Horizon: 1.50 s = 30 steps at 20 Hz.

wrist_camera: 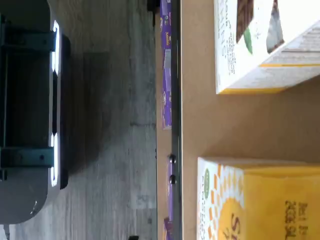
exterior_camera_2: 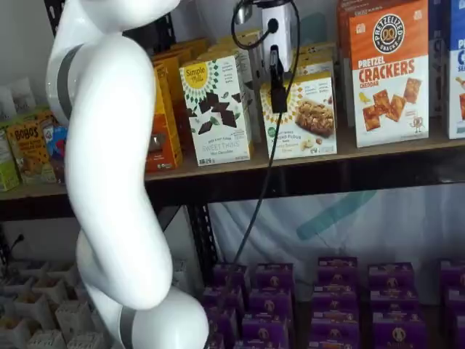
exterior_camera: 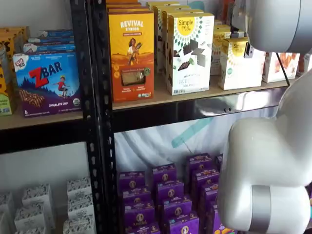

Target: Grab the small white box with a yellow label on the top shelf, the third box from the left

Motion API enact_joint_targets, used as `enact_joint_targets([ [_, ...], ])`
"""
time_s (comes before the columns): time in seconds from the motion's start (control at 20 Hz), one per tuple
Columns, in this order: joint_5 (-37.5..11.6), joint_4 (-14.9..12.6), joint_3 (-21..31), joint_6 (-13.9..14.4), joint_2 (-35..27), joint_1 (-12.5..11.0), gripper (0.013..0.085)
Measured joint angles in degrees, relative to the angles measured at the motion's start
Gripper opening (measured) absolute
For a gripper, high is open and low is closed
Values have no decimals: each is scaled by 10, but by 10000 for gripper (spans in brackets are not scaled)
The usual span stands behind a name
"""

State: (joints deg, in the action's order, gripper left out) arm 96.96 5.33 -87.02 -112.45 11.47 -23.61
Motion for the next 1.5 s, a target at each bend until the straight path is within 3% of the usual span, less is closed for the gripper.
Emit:
enact_joint_targets([
  [0.1,-3,5,5,1,3,1,770],
  [0.4,-14,14,17,3,10,1,650],
  [0.6,-19,16,22,3,12,2,650],
  [0.8,-25,20,26,3,14,1,530],
  [1.05,-26,22,26,2,13,0,530],
  [1.25,-23,25,21,1,11,-2,410],
  [1.5,-22,26,20,0,11,-3,410],
])
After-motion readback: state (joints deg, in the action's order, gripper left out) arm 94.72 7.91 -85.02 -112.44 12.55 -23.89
